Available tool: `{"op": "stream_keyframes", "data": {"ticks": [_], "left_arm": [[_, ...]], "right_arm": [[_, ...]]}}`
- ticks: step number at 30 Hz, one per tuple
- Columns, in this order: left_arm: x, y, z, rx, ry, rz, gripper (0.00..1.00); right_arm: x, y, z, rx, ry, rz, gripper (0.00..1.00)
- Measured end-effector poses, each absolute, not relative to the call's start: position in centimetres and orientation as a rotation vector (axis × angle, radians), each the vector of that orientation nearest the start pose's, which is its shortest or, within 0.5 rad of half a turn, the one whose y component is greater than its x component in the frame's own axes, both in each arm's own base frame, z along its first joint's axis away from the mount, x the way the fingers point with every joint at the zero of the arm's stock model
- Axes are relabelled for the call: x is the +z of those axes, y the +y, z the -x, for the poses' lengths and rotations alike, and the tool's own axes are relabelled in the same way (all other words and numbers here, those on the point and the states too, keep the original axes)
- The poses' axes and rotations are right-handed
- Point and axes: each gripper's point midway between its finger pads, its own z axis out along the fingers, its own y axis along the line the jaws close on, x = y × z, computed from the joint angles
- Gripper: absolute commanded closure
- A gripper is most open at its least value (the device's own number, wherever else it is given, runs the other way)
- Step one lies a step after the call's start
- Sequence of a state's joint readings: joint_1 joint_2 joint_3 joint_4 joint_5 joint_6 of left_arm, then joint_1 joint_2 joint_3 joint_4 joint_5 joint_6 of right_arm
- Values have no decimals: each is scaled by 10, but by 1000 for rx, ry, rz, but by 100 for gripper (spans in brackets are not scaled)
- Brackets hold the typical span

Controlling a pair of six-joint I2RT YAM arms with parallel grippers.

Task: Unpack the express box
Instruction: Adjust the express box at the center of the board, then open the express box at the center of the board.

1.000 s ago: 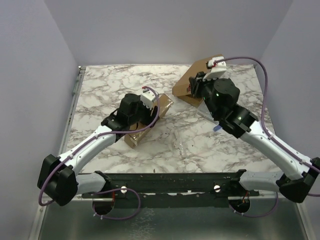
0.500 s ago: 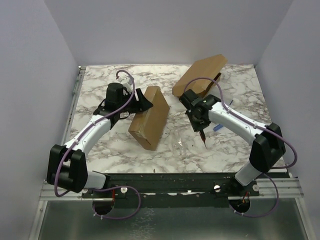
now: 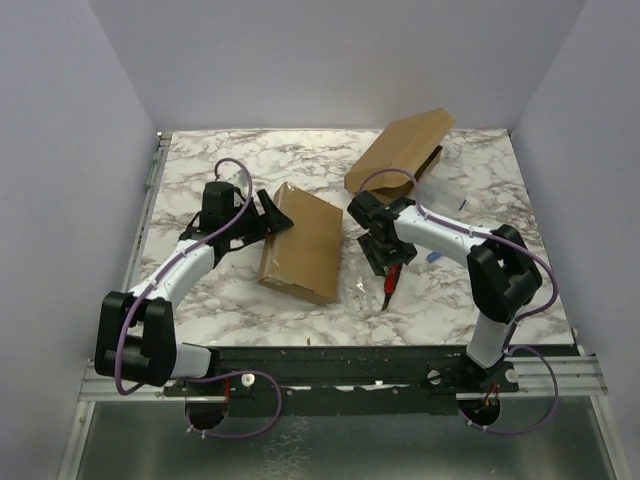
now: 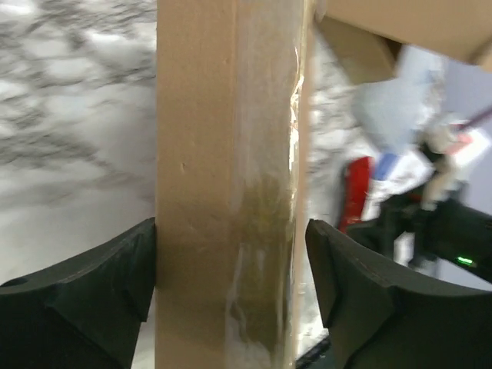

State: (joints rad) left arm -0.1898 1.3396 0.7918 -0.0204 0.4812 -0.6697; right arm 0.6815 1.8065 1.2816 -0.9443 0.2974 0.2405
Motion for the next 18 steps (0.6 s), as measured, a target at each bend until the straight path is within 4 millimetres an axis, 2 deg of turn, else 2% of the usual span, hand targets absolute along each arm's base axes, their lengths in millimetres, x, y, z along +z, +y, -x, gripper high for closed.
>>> {"op": "stream_keyframes", "data": {"ticks": [5,10,15,18], "left_arm": [[117,-133,-334,-671,2360,260,11],[116,-102,-335,-467,2377,270,13],[114,-81,-334,-418,2386,311,23],[112,-61,-336,-417,2379,381,30]], "right_arm": [[67,171,-283,-297,2773,607,18],[100,199,-307,-130,2654,565,19],[135,267,-319,345,2516,486,19],[142,304,-323,585,2461,436,19]]}}
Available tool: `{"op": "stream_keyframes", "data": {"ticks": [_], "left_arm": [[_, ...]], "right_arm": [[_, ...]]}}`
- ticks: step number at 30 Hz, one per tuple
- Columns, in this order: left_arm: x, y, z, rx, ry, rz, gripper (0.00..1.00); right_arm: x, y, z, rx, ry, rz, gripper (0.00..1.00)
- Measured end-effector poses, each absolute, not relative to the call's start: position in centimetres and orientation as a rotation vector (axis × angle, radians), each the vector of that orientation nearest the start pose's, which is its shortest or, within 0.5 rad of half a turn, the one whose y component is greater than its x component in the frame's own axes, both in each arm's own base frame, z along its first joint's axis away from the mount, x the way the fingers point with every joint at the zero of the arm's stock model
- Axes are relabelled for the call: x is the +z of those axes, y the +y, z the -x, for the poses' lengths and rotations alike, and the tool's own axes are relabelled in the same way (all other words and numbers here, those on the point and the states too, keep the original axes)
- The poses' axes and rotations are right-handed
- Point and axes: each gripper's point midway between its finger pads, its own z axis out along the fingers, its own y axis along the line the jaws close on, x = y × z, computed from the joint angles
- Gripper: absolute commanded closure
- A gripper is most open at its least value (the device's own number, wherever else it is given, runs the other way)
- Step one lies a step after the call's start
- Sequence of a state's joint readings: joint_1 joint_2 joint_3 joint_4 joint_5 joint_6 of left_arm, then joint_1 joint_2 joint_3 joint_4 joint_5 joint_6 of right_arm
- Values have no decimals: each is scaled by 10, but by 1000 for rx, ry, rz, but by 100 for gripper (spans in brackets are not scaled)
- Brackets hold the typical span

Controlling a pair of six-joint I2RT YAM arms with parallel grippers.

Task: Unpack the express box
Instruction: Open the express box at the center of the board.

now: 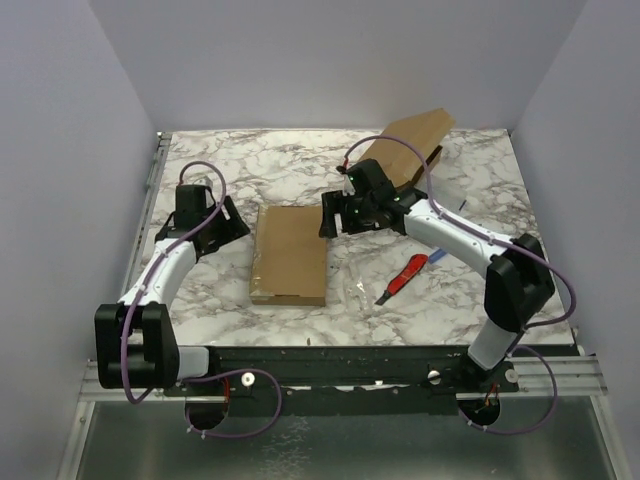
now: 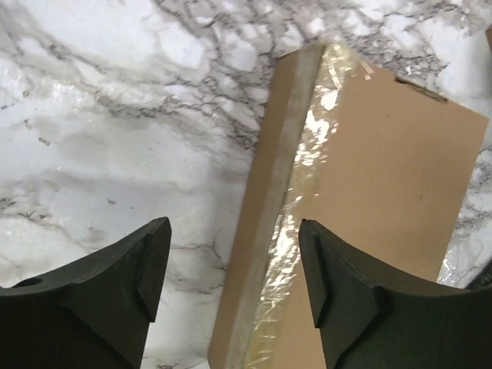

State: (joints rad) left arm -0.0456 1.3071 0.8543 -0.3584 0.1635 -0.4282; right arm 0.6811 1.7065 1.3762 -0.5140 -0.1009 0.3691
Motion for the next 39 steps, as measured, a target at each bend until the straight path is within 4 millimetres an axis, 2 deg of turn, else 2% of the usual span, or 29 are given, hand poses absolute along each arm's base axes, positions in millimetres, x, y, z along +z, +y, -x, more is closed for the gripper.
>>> {"op": "stream_keyframes", "data": {"ticks": [2,4,8,10,13,17,21,27,30,34,39], "left_arm": [[105,-53,-335,-456,2372,423,31],[90,-55,-326,-540,2381,473,27],[68,-81,-311,-768,2383,527,24],[63,-95,-307,-886,2354,554,23],[64,-107,-304,-993,2302,585,23],[77,-115,-311,-1033,2243,562,28],[80,-110,-316,-972,2261,557,36],[85,-81,-331,-869,2239,598,48],[85,-78,-337,-855,2246,582,48],[76,-78,-338,-841,2275,562,42],[67,-77,-337,-831,2299,553,43]], "right_arm": [[138,321,-325,687,2457,408,20],[127,335,-328,758,2468,393,21],[93,353,-329,841,2530,372,23],[77,355,-331,833,2564,358,23],[65,357,-341,792,2578,357,23],[75,360,-371,698,2517,407,28],[79,357,-395,602,2457,465,30],[75,347,-400,543,2451,499,32],[75,346,-401,540,2447,508,33],[75,346,-401,540,2446,507,33],[75,346,-401,540,2445,509,33]]}}
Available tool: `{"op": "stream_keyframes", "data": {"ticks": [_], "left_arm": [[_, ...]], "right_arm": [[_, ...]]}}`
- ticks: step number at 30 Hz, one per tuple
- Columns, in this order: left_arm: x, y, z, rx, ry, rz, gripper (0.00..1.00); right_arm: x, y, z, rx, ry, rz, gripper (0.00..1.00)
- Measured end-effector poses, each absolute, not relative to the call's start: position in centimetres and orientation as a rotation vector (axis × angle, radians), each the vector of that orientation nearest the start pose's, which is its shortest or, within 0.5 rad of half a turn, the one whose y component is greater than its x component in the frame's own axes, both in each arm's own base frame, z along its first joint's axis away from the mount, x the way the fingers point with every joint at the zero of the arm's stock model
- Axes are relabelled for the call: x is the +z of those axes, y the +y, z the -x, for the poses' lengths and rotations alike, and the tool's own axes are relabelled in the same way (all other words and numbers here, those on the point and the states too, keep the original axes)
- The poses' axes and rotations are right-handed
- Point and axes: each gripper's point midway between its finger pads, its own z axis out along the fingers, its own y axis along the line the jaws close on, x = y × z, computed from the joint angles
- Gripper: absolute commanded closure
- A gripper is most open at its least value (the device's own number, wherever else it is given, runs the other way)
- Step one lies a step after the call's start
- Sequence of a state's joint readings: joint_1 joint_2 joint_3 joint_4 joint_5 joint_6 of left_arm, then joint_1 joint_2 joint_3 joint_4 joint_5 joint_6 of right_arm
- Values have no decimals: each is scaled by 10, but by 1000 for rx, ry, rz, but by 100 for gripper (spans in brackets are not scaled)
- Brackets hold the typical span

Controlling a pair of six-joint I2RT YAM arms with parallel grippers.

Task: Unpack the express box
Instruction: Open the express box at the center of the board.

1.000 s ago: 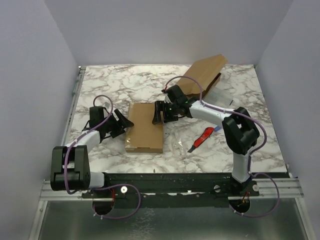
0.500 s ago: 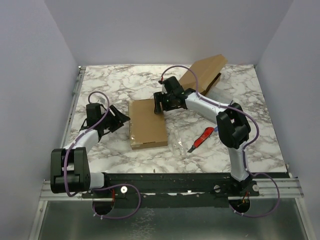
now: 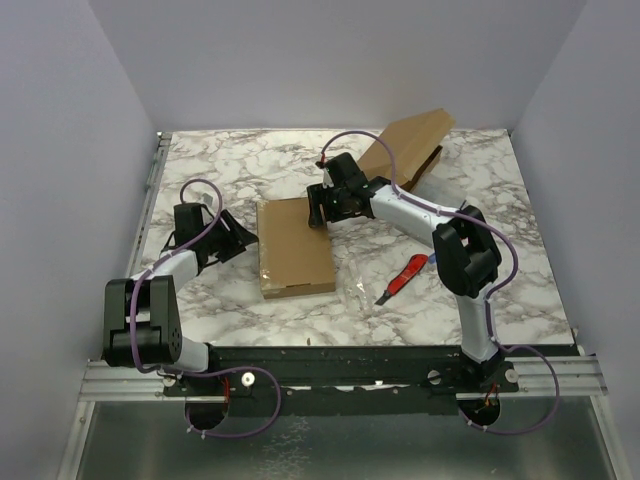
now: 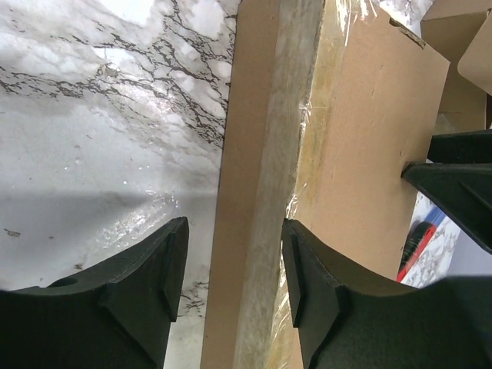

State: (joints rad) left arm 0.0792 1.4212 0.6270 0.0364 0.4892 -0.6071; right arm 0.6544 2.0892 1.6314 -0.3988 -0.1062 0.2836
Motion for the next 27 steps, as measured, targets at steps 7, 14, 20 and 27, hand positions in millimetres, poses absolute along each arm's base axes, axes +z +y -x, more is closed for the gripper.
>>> {"op": "stream_keyframes", "data": {"ticks": [7,14,20,27], "left_arm": [[63,-79,-340,-846,2300,536,35],[64,-78,-341,-844,2294,525,31],[70,-78,-347,-850,2262,515,32],[75,-78,-360,-856,2239,510,39]], "right_arm": [[75,347,-401,546,2446,512,34],[75,348,-399,560,2448,517,34],[75,348,-399,560,2449,517,34],[75,348,-399,561,2449,517,34]]}}
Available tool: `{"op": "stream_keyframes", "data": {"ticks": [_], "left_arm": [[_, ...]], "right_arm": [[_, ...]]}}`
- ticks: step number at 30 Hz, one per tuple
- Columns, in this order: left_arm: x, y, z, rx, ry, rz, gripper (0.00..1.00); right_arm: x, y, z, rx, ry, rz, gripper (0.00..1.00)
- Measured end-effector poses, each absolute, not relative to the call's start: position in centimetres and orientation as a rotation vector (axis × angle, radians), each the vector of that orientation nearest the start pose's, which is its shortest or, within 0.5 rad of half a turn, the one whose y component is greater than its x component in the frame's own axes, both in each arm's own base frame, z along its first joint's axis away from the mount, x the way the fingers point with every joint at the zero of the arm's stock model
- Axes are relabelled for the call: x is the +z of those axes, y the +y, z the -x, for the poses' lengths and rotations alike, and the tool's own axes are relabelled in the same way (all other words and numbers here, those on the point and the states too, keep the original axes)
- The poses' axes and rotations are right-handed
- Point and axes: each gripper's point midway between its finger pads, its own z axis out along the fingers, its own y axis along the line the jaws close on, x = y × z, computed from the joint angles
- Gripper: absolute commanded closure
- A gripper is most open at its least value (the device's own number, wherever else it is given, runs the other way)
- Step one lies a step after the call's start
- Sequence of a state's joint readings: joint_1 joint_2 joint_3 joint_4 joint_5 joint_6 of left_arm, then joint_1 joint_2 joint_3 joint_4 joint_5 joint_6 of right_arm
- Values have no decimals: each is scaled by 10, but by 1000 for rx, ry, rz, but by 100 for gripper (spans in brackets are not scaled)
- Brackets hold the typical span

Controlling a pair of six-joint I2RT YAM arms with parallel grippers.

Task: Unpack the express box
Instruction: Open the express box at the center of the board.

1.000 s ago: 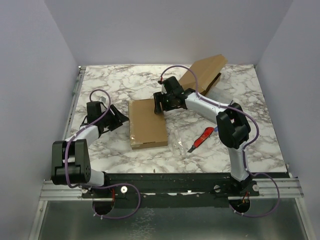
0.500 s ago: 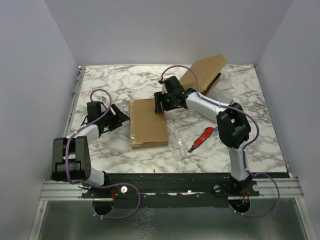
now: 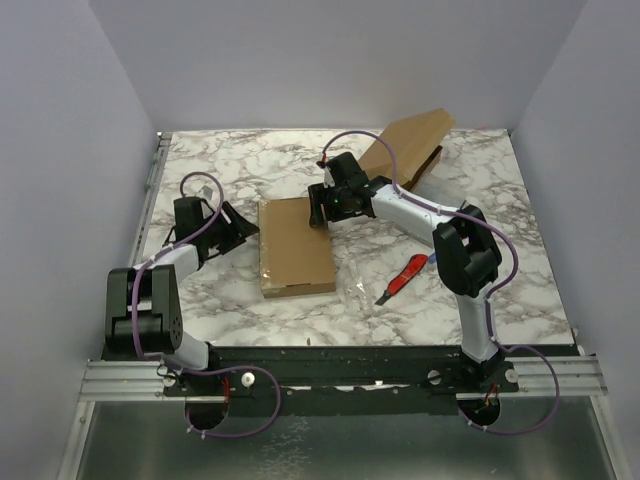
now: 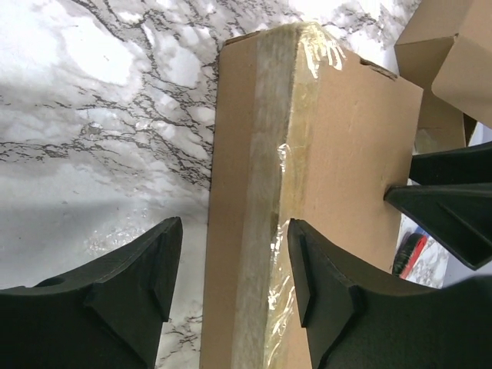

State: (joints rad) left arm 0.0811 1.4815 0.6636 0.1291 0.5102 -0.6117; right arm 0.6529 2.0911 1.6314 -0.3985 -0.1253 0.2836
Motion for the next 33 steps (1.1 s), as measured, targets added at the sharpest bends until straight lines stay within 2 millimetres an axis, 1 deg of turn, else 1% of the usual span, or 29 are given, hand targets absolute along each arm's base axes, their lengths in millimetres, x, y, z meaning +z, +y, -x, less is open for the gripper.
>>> {"op": "stream_keyframes", "data": {"ticks": [4,8,11,14,17,19,28,33], "left_arm": [[66,-78,-360,-856,2263,525,39],[64,-78,-360,-855,2266,523,42],[65,-77,-360,-837,2275,505,42],[63,-75,-362,-772,2307,488,42],[64,-70,-363,-684,2336,469,48],[64,-67,-364,-640,2351,466,48],[64,-53,-366,-486,2376,459,48],[66,-53,-365,-369,2377,409,45]], "right_arm": [[75,348,-399,563,2449,518,34],[75,348,-399,565,2449,519,34],[75,348,-399,564,2450,518,35],[74,348,-399,564,2452,514,35],[73,348,-399,565,2457,504,35],[72,348,-399,566,2462,492,35],[72,350,-399,574,2470,457,35],[71,348,-401,555,2470,441,35]]}}
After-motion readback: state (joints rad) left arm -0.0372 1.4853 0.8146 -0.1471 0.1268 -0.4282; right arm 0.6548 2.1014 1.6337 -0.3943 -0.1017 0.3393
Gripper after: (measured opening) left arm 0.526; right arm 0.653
